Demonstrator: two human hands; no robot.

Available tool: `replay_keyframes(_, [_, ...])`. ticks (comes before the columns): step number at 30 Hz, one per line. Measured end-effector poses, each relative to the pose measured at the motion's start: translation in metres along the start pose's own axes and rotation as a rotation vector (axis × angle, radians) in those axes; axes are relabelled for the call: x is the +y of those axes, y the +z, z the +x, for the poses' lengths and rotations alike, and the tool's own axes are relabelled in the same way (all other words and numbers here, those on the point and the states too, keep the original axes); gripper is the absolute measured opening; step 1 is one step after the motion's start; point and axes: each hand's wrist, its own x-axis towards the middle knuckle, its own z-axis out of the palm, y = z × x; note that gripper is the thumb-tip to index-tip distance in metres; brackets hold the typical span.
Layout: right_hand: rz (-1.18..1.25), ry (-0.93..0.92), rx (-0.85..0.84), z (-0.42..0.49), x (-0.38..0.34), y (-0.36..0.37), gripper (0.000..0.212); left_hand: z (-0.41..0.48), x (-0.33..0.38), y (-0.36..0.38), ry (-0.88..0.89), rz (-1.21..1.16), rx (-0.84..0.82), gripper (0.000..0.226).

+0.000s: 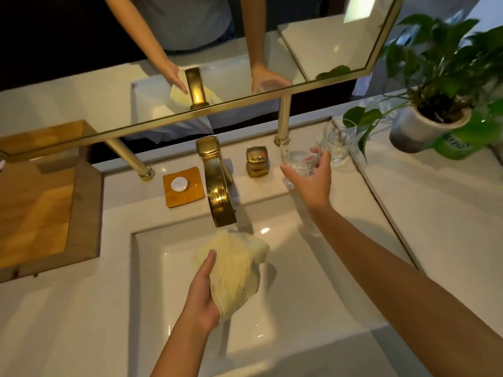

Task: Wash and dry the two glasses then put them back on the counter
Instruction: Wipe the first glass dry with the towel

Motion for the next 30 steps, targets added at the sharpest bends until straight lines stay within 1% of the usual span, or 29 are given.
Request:
replay_keyframes(2, [0.030,-0.021,-0.130,-0.012,-0.009,-0.016,0.067,-0.009,-0.001,-0.003,0.035,-0.022,-0.004,0.049])
replay_keyframes(5, [-0.030,-0.039,-0.332,-0.029,-0.023,-0.039,0.058,-0.022,-0.004,-0.008,0.059,-0.049,-0.023,0.045])
replay_keyframes(8, [-0.216,-0.087,-0.538,-0.047,-0.027,-0.058,0.057,-0.035,-0.008,-0.015,0.080,-0.056,-0.006,0.048])
replay_keyframes(11, [-0.468,-0.194,-0.709,-0.065,-0.032,-0.075,0.063,-0.048,-0.012,-0.017,0.110,-0.048,-0.009,0.048])
replay_keyframes(13, [-0.744,-0.315,-0.805,-0.076,-0.040,-0.081,0.072,-0.057,-0.015,-0.016,0.129,-0.034,-0.021,0.045])
replay_keyframes(15, [-1.023,-0.489,-0.849,-0.087,-0.047,-0.080,0.078,-0.065,-0.017,-0.013,0.138,-0.009,-0.029,0.042])
replay_keyframes(17, [-1.183,-0.647,-0.849,-0.097,-0.053,-0.075,0.078,-0.072,-0.019,-0.012,0.145,0.025,-0.025,0.041])
replay_keyframes(19, [-1.272,-0.773,-0.839,-0.107,-0.054,-0.068,0.077,-0.079,-0.020,-0.012,0.163,0.065,-0.025,0.041])
replay_keyframes(21, [-1.278,-0.845,-0.843,-0.116,-0.055,-0.060,0.077,-0.085,-0.023,-0.010,0.186,0.101,-0.056,0.038])
replay_keyframes(23, [-1.231,-0.890,-0.858,-0.126,-0.056,-0.052,0.075,-0.093,-0.025,-0.004,0.188,0.132,-0.097,0.032])
replay_keyframes(26, [-1.112,-0.898,-0.902,-0.142,-0.058,-0.040,0.075,-0.110,-0.030,0.006,0.188,0.188,-0.204,0.031])
replay_keyframes(28, [-1.026,-0.900,-0.960,-0.154,-0.060,-0.033,0.075,-0.117,-0.033,0.006,0.262,0.345,-0.248,0.039])
replay_keyframes(30, [-0.999,-0.967,-1.034,-0.162,-0.064,-0.026,0.078,-0.127,-0.034,0.007,0.425,0.653,-0.239,0.053])
